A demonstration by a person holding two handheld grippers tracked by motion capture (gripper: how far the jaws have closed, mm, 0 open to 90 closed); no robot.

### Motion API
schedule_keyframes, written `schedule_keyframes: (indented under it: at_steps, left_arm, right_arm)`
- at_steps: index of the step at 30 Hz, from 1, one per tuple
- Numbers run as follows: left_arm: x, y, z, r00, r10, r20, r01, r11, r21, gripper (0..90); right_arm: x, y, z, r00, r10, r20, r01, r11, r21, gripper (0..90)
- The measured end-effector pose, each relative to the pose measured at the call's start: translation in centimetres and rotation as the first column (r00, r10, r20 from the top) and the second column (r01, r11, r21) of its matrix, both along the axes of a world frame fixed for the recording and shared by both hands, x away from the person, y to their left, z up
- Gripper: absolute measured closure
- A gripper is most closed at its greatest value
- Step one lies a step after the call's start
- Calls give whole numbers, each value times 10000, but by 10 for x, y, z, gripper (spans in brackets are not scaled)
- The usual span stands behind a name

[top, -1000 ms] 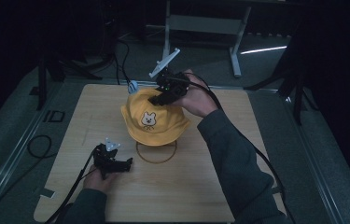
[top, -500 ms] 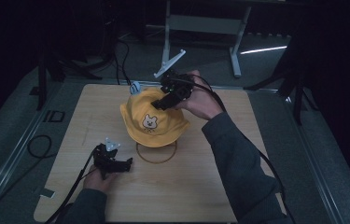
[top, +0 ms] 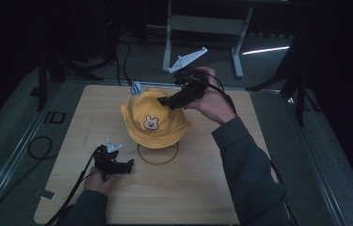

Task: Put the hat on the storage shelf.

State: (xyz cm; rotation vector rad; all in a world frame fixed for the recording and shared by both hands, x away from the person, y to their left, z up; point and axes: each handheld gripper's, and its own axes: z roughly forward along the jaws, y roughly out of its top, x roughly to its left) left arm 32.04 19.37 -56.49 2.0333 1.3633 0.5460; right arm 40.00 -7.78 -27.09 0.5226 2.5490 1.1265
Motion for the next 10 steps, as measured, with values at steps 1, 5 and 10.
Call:
schedule_keyframes:
  at_steps: [1,5,10]
  left_arm:
    - [0,0,0,10000,-5,-1,5,10000,7,19]
    - [0,0,0,10000,-1,1,1,10000,0,19]
    - [0,0,0,10000,-10,-7,10,10000,6,19]
  right_arm:
    - [-1,-2,1,10000,-33,21,33,10000,44,170]
    - [-3,-7,4,9999,-102,121,99,9997,215,198]
    - [-2,-7,0,9999,-62,91,61,10000,71,261]
